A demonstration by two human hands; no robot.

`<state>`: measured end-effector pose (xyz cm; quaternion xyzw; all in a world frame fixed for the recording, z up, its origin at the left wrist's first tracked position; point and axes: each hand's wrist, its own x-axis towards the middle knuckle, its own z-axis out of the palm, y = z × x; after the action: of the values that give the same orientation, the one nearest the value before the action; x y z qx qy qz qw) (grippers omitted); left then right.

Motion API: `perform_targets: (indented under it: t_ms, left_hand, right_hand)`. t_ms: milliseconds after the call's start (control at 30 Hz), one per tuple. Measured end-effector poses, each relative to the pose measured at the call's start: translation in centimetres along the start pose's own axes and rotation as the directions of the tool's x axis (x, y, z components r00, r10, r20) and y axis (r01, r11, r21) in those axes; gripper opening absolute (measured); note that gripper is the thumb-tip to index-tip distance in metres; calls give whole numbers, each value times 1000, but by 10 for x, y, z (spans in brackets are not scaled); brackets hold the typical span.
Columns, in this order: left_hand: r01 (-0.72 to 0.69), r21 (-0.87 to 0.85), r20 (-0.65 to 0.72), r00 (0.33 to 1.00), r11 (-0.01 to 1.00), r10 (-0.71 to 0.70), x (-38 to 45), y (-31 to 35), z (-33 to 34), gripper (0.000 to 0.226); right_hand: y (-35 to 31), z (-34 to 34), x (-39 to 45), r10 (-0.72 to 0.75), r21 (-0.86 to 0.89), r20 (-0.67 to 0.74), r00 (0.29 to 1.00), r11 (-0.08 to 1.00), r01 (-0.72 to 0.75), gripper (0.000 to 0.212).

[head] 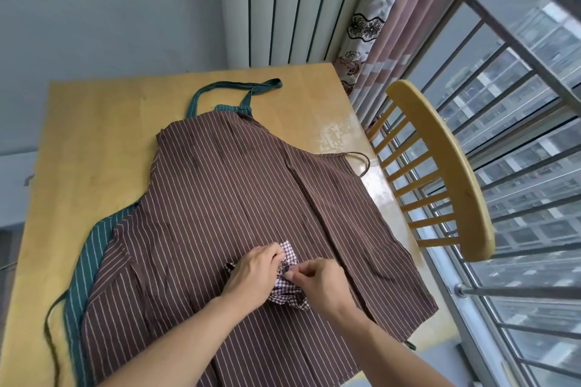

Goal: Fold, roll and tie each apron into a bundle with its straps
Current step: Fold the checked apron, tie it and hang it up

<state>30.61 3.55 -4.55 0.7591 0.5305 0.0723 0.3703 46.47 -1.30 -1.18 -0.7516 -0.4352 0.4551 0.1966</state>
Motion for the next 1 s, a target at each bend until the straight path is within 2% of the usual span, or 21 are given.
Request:
perform_targets:
  t_ms: [133, 233, 333, 400, 467, 567, 700, 767, 867, 1000]
  left_hand:
    - [-20, 8, 25, 999, 1000, 20, -4, -2, -1, 27]
    - [-20, -24, 49, 999, 1000, 21, -7, -3, 0, 29]
    - [-22, -88, 63, 998, 996, 28, -9, -2, -1, 31]
    - [-1, -133, 75, 997, 991, 11, -10, -2, -1, 31]
    - [11, -172, 68, 998, 985, 1, -10, -2, 0, 29]
    - [47, -245, 12, 999, 968, -45, -7, -3, 3, 26]
    - [67, -286, -15, 997, 956, -74, -7, -3, 4, 25]
    - [51, -273, -25, 998, 961, -60, -8, -2, 4, 26]
    - [27, -222, -71, 996, 975, -44, -12, 0, 6, 26]
    - [16, -220, -90, 995, 975, -37, -16, 3, 10, 20]
  right_hand:
    - [4, 6, 6, -180, -243, 1, 984, 954, 174, 8]
    - [5, 6, 9, -258, -323, 15, 966, 913, 249, 15]
    - [3, 5, 12, -301, -357, -44, 952, 895, 267, 11]
    - [3, 6, 15, -328, -382, -43, 944, 878, 288, 17]
    - [4, 9, 21, -431, -475, 29, 902, 788, 391, 23]
    - [10, 15, 32, -630, -592, 109, 769, 580, 559, 23]
    - [8, 9, 38, -711, -560, 166, 683, 502, 659, 13]
    - [7, 3, 38, -658, -499, 187, 729, 576, 648, 10]
    - [6, 0, 34, -542, -510, 227, 809, 641, 573, 14]
    - [6, 9, 27, -431, -514, 180, 884, 725, 458, 19]
